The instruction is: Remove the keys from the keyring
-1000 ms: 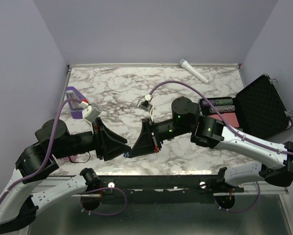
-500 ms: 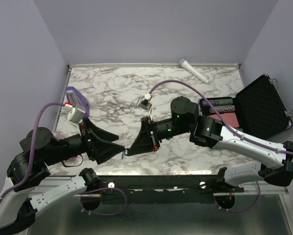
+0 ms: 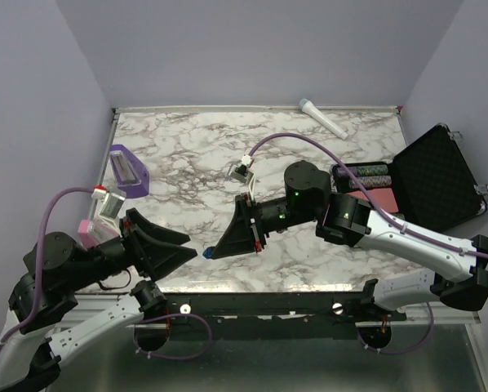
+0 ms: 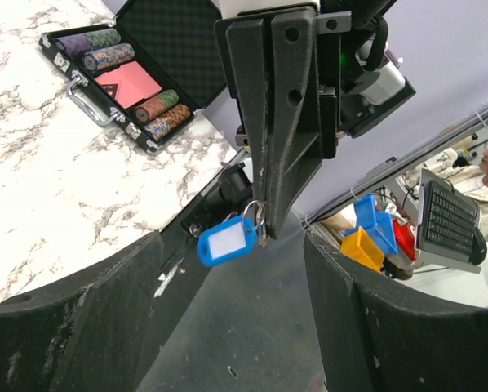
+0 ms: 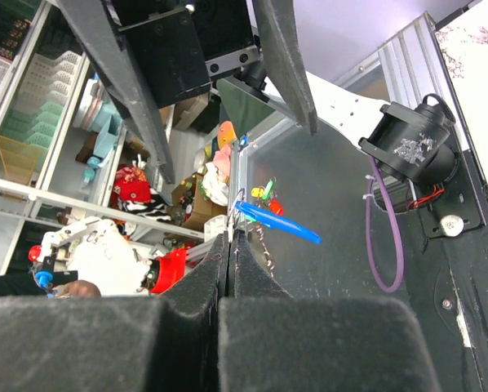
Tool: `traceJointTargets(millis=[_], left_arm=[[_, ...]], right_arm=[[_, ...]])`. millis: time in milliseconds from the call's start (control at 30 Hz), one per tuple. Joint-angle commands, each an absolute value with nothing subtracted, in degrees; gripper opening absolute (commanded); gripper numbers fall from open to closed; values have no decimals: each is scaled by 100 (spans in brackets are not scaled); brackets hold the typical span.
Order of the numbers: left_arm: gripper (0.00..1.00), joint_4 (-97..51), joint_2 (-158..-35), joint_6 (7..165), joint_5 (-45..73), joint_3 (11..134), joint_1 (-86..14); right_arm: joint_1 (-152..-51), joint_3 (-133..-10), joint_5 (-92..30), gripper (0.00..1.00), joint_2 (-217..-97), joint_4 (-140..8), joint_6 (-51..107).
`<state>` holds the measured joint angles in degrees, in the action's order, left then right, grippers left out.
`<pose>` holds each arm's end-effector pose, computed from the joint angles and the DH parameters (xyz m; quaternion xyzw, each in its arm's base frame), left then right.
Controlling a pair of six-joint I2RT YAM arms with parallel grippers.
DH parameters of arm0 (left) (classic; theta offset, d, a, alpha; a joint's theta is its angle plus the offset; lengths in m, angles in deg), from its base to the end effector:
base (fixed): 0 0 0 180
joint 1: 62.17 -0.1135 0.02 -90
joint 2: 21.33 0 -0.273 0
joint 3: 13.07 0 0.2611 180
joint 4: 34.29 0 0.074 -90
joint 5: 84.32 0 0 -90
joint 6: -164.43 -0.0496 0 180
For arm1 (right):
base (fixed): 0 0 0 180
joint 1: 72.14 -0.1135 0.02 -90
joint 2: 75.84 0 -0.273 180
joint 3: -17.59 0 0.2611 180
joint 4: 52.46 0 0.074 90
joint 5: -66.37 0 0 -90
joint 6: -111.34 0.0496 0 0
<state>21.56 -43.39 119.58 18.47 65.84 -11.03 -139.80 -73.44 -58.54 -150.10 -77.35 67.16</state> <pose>0.0116 -0.0319 0.4368 0.1157 0.6914 -0.5800 0.4148 0.0914 0.2970 0.4354 -0.3295 0.6703 0.6470 0.1534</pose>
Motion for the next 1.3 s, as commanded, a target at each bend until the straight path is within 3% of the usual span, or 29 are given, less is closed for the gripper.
traceJointTargets(millis=[0, 200, 533, 1267], left_arm=[[77, 1925, -4146, 12207, 1657, 6394, -1084], [66, 1820, -4154, 12242, 1710, 6473, -1084], [64, 1872, -4558, 11777, 2579, 7027, -1075], [49, 1705, -4928, 11513, 3283, 7018, -1075]], right_arm=[[-13982, -7437, -5790, 1, -14958, -7533, 6722], [-13982, -7305, -6272, 1, -14897, -7130, 6836], [-13990, -7401, -7337, 1, -14906, -6997, 6670], [-13990, -7577, -7240, 1, -15029, -7313, 6476]])
